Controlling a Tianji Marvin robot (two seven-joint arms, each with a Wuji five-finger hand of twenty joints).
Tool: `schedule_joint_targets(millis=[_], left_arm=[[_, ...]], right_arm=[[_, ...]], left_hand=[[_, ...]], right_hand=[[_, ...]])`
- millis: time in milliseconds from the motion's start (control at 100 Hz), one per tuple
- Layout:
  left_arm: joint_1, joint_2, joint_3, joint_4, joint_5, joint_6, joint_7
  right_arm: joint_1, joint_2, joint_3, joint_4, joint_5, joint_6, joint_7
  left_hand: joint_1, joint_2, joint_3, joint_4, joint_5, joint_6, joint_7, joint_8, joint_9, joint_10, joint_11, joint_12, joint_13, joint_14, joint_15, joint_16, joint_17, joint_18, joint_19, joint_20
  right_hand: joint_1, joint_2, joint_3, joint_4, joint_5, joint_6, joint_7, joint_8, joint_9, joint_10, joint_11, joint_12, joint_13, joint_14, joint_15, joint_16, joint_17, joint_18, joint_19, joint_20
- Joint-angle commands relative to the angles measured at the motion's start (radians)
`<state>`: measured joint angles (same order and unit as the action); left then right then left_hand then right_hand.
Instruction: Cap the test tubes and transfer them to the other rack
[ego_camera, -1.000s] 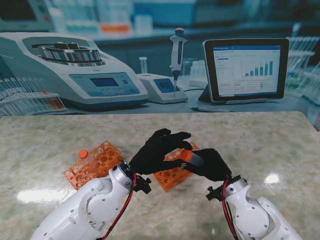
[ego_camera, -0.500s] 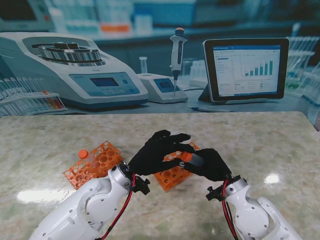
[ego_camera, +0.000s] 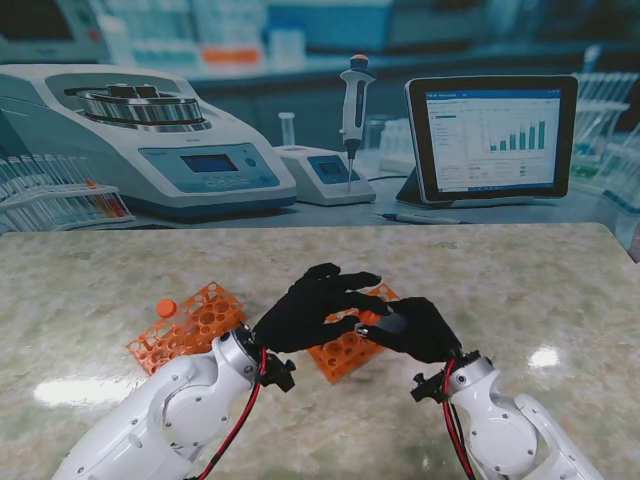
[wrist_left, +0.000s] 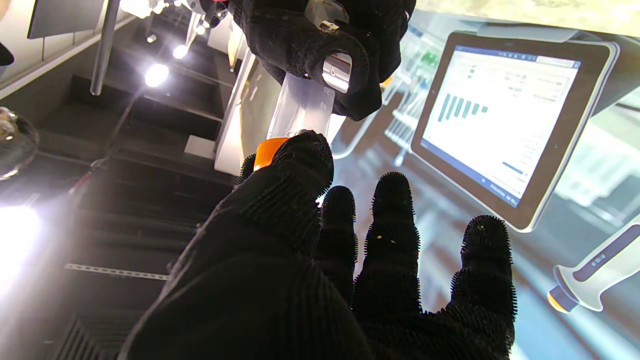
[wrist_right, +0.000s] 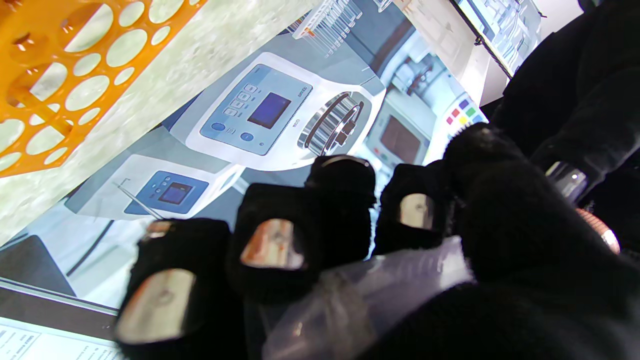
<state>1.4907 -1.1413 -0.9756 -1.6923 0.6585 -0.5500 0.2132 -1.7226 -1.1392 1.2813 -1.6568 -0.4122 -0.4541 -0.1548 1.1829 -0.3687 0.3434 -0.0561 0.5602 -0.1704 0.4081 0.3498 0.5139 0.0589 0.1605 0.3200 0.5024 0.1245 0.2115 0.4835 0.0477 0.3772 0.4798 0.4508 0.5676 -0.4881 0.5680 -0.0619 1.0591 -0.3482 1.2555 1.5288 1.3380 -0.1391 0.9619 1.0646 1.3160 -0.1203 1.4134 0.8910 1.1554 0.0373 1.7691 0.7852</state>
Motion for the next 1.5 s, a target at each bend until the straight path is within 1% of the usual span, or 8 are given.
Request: schedule_joint_targets(millis=[0,550,580,650,900,1060,1230,1490], left_arm=[[0.009,0.005,-0.005,-0.016,-0.016,-0.007,-0.014],[0.026,0.011,-0.02,-0.037,-0.066,-0.032,-0.061],[0.027,0.011,-0.02,-0.038,-0.069,-0.032,-0.062],[0.028,0.01,-0.02,-0.042,-0.071,-0.035,-0.059],[0.028,0.008,-0.022,-0.058,-0.084,-0.026,-0.058],[0.019,0.006,-0.024,-0.058,-0.089,-0.007,-0.059],[0.009,0.007,-0.027,-0.05,-0.078,0.024,-0.058],[-0.008,0.006,-0.019,-0.027,-0.077,0.048,-0.061]], right_arm=[[-0.004,-0.004,-0.004,-0.007,0.003,0.003,0.003],[-0.004,-0.003,-0.006,-0.008,0.004,0.006,0.006],[-0.004,-0.003,-0.006,-0.008,0.004,0.006,0.006],[-0.004,-0.003,-0.006,-0.008,0.004,0.006,0.006],[-0.005,-0.003,-0.004,-0.008,0.004,0.005,0.005],[-0.004,-0.003,-0.005,-0.008,0.005,0.005,0.005],[-0.003,-0.003,-0.006,-0.007,0.006,0.006,0.006],[-0.002,-0.003,-0.007,-0.006,0.006,0.007,0.006]], left_hand=[[0.078,0.091,0.084,0.018,0.064,-0.056,0.091,0.0,0.001,-0.038,-0.022,-0.026,-0.028,-0.007,-0.024,-0.016,-0.022,-0.003,0.003,-0.022],[-0.035,0.123,-0.095,0.031,0.054,-0.016,0.031,-0.043,-0.013,-0.025,-0.039,-0.032,-0.047,0.014,-0.041,-0.027,-0.03,-0.002,-0.035,-0.011],[-0.017,0.137,-0.165,0.041,0.055,-0.011,0.017,-0.039,-0.015,-0.024,-0.041,-0.031,-0.049,0.013,-0.042,-0.026,-0.029,-0.003,-0.046,-0.001],[-0.026,0.139,-0.185,0.04,0.05,-0.005,0.01,-0.041,-0.015,-0.023,-0.041,-0.031,-0.049,0.013,-0.043,-0.026,-0.029,-0.004,-0.048,0.001],[-0.107,0.172,-0.251,0.049,0.026,0.178,-0.094,-0.069,-0.039,-0.007,-0.048,-0.028,-0.061,0.005,-0.046,-0.027,-0.031,-0.007,-0.057,0.003],[-0.17,0.151,-0.278,0.055,0.003,0.282,-0.116,-0.042,-0.065,0.006,-0.048,-0.018,-0.071,-0.003,-0.044,-0.022,-0.034,-0.009,-0.059,0.006],[-0.223,0.113,-0.272,0.052,-0.038,0.313,-0.106,0.034,-0.089,0.01,-0.048,-0.005,-0.088,-0.015,-0.045,-0.017,-0.043,-0.01,-0.068,0.011],[-0.269,0.077,-0.272,0.045,-0.062,0.324,-0.089,0.07,-0.104,0.014,-0.052,-0.003,-0.097,-0.014,-0.046,-0.015,-0.045,-0.007,-0.073,0.016]], right_hand=[[0.026,0.036,0.002,-0.004,0.019,-0.077,0.052,0.037,0.009,0.02,0.004,0.001,0.006,-0.03,0.063,0.025,0.021,-0.017,0.107,-0.001],[0.026,0.036,0.002,-0.003,0.019,-0.077,0.052,0.037,0.008,0.023,0.003,0.001,0.006,-0.029,0.063,0.025,0.021,-0.016,0.106,-0.001],[0.027,0.036,0.002,-0.004,0.019,-0.077,0.052,0.037,0.009,0.015,0.004,0.002,0.006,-0.029,0.063,0.025,0.021,-0.015,0.106,-0.001],[0.026,0.036,0.002,-0.004,0.019,-0.077,0.052,0.037,0.009,0.018,0.004,0.001,0.006,-0.029,0.063,0.025,0.021,-0.015,0.106,-0.001],[0.025,0.036,0.001,-0.004,0.019,-0.077,0.052,0.037,0.008,0.019,0.003,0.001,0.006,-0.029,0.063,0.024,0.021,-0.015,0.106,-0.001],[0.026,0.037,0.001,-0.004,0.019,-0.077,0.052,0.037,0.01,0.019,0.004,0.001,0.006,-0.029,0.062,0.024,0.021,-0.015,0.106,-0.001],[0.026,0.036,0.001,-0.003,0.019,-0.077,0.052,0.037,0.01,0.017,0.003,0.001,0.006,-0.028,0.062,0.024,0.021,-0.015,0.106,-0.001],[0.026,0.037,0.001,-0.004,0.019,-0.077,0.052,0.037,0.009,0.018,0.003,0.001,0.006,-0.028,0.062,0.024,0.021,-0.015,0.106,-0.001]])
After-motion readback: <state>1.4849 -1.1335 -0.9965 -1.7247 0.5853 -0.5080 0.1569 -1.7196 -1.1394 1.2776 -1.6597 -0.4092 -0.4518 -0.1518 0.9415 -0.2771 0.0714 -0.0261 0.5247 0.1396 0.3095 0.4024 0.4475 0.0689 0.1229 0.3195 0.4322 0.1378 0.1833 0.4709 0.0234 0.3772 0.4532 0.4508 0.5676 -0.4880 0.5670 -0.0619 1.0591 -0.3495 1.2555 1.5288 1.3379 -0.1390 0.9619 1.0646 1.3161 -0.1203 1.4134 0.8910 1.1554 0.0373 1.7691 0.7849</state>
